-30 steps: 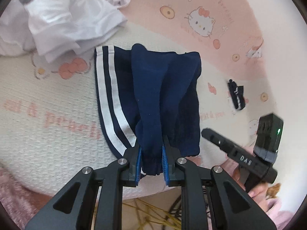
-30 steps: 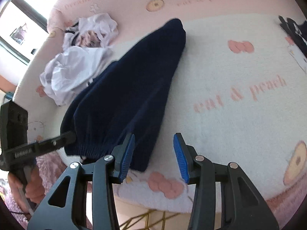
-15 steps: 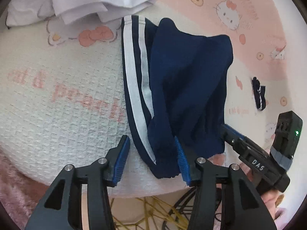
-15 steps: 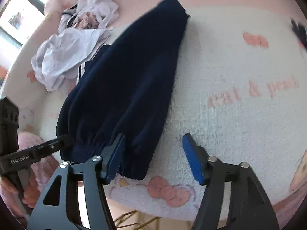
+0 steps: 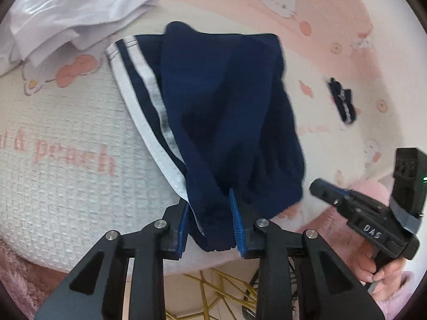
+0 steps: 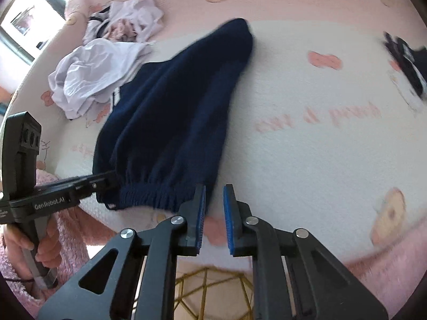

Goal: Fold clothes

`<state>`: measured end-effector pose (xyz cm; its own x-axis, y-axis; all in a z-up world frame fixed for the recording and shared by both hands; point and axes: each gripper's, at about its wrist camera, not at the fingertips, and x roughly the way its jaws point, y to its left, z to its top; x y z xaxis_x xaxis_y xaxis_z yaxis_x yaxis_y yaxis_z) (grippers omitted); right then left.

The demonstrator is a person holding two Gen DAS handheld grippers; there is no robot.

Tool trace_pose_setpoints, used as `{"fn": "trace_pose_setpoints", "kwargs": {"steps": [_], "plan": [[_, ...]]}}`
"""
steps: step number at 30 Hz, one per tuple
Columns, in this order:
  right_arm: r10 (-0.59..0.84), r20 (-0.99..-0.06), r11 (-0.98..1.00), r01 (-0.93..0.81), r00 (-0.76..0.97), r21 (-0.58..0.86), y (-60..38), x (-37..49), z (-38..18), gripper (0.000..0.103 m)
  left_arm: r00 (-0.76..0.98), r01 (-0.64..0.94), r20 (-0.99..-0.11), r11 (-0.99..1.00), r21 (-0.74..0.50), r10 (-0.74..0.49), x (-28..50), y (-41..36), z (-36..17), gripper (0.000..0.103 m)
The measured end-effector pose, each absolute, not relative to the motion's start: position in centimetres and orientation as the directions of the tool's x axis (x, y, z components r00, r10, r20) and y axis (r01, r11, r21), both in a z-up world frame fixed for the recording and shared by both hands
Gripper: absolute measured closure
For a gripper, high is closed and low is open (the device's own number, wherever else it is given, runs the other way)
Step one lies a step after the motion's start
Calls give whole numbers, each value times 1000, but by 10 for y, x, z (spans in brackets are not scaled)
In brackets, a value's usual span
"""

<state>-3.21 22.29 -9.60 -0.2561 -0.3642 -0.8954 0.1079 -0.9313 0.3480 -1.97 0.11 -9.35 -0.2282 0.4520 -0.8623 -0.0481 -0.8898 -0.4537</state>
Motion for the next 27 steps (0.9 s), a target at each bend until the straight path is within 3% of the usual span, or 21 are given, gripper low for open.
{"fn": "trace_pose_setpoints", "kwargs": {"steps": [5,7,9,12,16,17,18,19,21,23,27], "plan": [[-359,-899,-933,96,-250,346,231,-22,-91,88,-214,-55,-858,-882,-467,468,-12,-3,-91,74],[-354,-886,-935,86,-298,344,231,-27,-87,76,-209,-21,-852,-873,-486,480,-14,-9,-95,72],[-366,-859,-928,77,-358,364,234,-32,-81,55,-211,9,-839,-857,-515,502,-16,-13,-97,69],[-381,-830,-918,57,-407,393,236,-42,-82,49,-218,33,-830,-846,-532,513,-20,-15,-100,64],[-369,-862,-926,57,-347,374,226,-61,-105,47,-217,49,-829,-842,-537,516,-24,-14,-107,60],[-367,-870,-929,75,-331,363,221,-63,-107,52,-215,54,-829,-841,-539,517,-26,-12,-109,59],[-363,-877,-931,94,-315,352,217,-65,-110,75,-213,60,-829,-839,-540,518,-27,-11,-111,58],[-363,-882,-932,118,-302,343,211,-66,-111,83,-209,54,-834,-846,-531,511,-25,-14,-111,58],[-344,-887,-937,167,-306,306,203,-62,-105,87,-209,18,-843,-860,-510,495,-26,-10,-111,59],[-327,-893,-942,188,-310,279,201,-57,-99,89,-199,-40,-855,-876,-481,479,-30,0,-108,67],[-320,-903,-947,132,-287,293,218,-46,-94,92,-178,-129,-858,-876,-466,482,-34,17,-101,71]]}}
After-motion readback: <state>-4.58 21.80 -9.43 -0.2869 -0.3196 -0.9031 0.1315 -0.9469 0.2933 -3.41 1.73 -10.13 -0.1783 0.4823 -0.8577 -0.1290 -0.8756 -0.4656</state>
